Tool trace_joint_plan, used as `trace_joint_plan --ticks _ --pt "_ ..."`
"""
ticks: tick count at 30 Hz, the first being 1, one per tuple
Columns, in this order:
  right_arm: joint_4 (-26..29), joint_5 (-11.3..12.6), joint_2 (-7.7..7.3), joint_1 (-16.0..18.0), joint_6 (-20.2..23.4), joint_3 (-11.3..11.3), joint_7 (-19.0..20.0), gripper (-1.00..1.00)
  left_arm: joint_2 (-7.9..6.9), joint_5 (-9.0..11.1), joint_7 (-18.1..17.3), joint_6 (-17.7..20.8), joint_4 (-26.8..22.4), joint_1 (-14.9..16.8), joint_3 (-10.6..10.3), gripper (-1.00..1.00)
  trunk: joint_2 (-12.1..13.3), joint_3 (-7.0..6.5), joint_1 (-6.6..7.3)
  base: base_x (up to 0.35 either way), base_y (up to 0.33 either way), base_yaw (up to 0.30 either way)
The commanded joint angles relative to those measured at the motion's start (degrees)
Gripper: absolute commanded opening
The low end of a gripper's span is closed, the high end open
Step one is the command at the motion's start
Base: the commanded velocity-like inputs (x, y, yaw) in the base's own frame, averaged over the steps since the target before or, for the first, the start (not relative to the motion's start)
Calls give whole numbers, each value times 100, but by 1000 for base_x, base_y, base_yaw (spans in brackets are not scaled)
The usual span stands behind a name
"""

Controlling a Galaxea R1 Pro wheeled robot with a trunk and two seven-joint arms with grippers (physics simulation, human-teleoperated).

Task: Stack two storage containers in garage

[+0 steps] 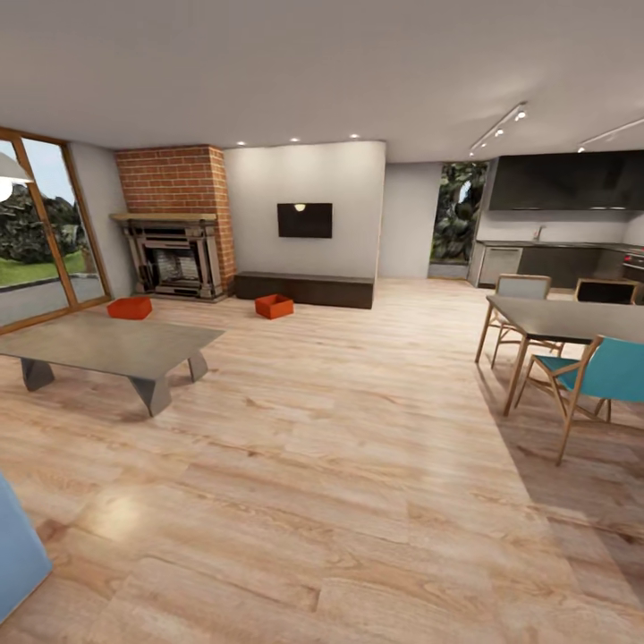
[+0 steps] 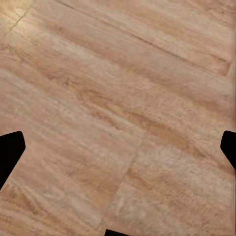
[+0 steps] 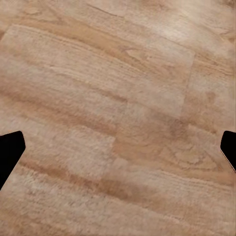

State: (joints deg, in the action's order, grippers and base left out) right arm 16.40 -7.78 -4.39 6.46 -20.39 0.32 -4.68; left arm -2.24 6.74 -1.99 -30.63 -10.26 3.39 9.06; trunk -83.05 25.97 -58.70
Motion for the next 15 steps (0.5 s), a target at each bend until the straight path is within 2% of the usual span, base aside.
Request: trace_joint_plan --ticks 1,15 --pt "-5 -60 0 4 -11 3 -42 100 -3 55 -21 -17 5 4 -10 100 -3 6 -3 329 -104 0" --pt "-5 -57 0 4 -10 3 -42 100 -8 55 -12 -21 6 4 -10 100 -3 6 -3 329 -131 0"
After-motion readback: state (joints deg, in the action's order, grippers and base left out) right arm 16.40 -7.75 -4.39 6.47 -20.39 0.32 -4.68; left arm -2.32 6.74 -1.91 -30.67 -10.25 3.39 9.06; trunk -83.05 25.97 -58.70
